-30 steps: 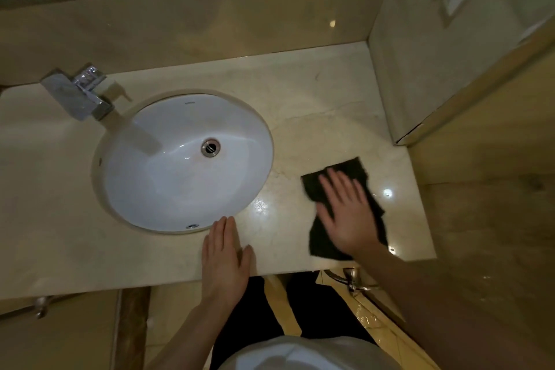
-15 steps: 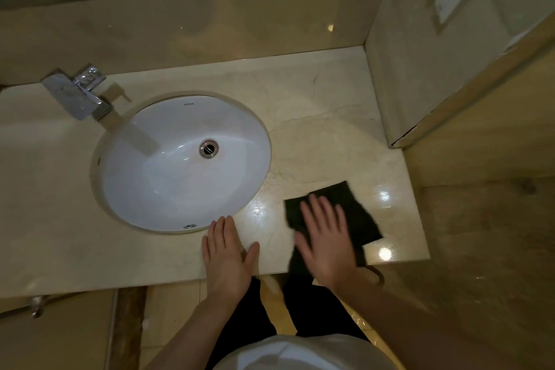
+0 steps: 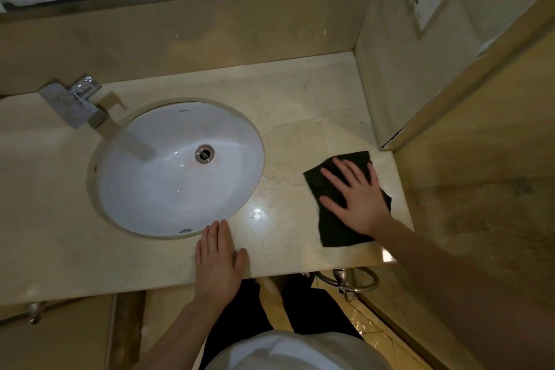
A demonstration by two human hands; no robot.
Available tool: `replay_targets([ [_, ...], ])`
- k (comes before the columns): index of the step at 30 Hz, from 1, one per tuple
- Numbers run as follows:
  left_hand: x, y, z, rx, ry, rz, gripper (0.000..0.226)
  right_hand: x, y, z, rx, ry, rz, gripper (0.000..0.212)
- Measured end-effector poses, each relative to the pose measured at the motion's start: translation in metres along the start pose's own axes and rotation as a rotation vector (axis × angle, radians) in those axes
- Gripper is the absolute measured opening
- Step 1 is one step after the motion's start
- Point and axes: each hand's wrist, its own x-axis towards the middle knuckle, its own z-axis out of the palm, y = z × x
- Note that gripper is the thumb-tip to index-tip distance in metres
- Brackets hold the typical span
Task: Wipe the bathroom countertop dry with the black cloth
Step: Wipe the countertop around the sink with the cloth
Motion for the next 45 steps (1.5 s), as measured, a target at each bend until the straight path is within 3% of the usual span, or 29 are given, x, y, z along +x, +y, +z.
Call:
replay_targets([
  [5,0.0,0.001,-0.001,0.025,-0.013,-0.01,0.092,-0.025,0.021,-0.002,0.039,0.014,0.027,0.068],
  [9,-0.001,0.005,0.0,0.03,-0.022,-0.034,0.093,-0.069,-0.024,0.026,0.157,0.076,0.145,0.063],
  [12,0.0,0.007,-0.001,0.022,-0.044,-0.053,0.09,-0.089,-0.047,0.045,0.16,0.052,-0.058,0.061],
  [15,0.0,0.002,-0.008,0.021,-0.084,-0.04,0.075,-0.08,-0.02,0.034,0.052,0.005,-0.171,0.056],
  [20,0.002,-0.006,-0.016,-0.028,-0.12,0.006,0.074,-0.03,0.04,-0.003,-0.01,0.044,0.215,0.057],
  [25,0.003,-0.002,-0.02,-0.079,-0.124,-0.021,0.073,-0.022,0.051,-0.012,0.113,0.05,0.252,0.061],
  [29,0.003,-0.002,-0.019,-0.032,-0.137,-0.017,0.078,-0.08,0.026,0.02,0.148,0.126,0.363,0.059],
  [33,0.004,-0.002,-0.016,-0.021,-0.138,-0.025,0.082,-0.118,-0.045,0.049,0.212,0.227,0.583,0.058],
  [40,0.005,-0.005,-0.017,-0.01,-0.128,-0.02,0.076,-0.068,-0.13,0.052,0.194,0.067,0.081,0.06],
  [45,0.006,-0.005,-0.02,-0.003,-0.147,-0.014,0.076,-0.03,-0.106,0.041,0.005,-0.078,-0.43,0.062],
])
